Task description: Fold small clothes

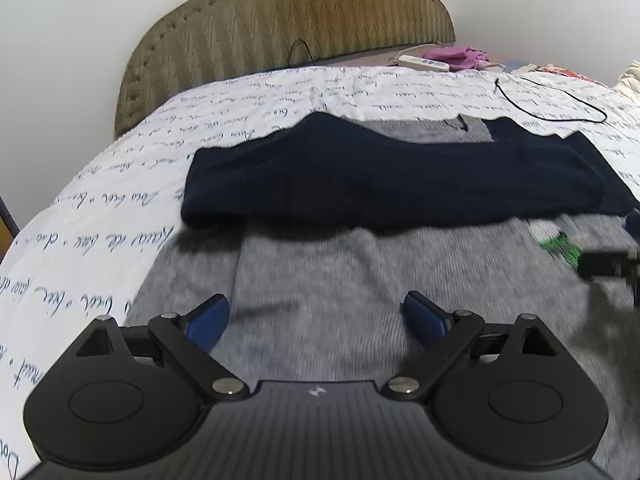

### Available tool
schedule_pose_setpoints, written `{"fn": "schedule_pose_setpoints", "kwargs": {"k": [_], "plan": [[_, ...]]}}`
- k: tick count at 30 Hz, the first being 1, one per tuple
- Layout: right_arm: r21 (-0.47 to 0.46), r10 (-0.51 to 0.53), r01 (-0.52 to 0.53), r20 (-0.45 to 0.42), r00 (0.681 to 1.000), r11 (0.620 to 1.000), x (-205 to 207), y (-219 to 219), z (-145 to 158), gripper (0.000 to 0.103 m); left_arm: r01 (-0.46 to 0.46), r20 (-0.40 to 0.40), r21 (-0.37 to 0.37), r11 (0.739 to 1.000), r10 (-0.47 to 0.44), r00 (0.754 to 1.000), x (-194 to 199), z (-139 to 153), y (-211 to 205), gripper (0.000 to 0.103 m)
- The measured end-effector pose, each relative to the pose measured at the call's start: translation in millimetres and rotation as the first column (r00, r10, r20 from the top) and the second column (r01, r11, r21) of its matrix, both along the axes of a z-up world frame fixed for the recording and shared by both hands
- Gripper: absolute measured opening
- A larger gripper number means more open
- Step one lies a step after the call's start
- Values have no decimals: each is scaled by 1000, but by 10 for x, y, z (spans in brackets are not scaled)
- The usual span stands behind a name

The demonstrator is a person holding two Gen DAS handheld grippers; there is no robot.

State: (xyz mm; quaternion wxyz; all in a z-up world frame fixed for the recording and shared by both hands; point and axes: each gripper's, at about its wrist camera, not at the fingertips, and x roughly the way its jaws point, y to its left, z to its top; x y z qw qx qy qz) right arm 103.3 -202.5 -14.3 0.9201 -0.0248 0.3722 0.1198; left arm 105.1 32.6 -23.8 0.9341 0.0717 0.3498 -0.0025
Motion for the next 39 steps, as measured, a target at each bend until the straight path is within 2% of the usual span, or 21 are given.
{"fn": "schedule_pose_setpoints", "kwargs": {"k": [4,11,16,23,26,28,35,39], "plan": [[-37,57,-57,2,998,998,-297,90,15,103,12,-15,-13,1000,-12,1000,-193,16,62,95],[-42,151,-152,-27,988,988,-766,129,53,103,47,-17,-18,999,-47,999,-613,48,208,98],[-57,194,-196,-43,980,979,-1105,59,82,103,72,-3,42,997,-71,997,-910,99,309,98],[-29,155,-156,-17,988,987,-1460,-127,126,103,61,53,133,989,-69,996,-1348,158,540,98],[-49,157,-157,-17,987,986,-1531,-80,73,103,76,70,135,988,-86,994,-1491,181,633,98],[-64,161,-161,5,987,985,-1584,-45,92,103,101,70,110,989,-109,992,-1589,208,730,98],[139,114,-112,-8,993,984,-1622,-294,210,103,229,48,37,973,-231,972,-1849,286,1010,98],[268,89,-80,-25,996,960,-1713,-554,271,103,205,48,-27,978,-204,978,-1857,354,1139,98]]}}
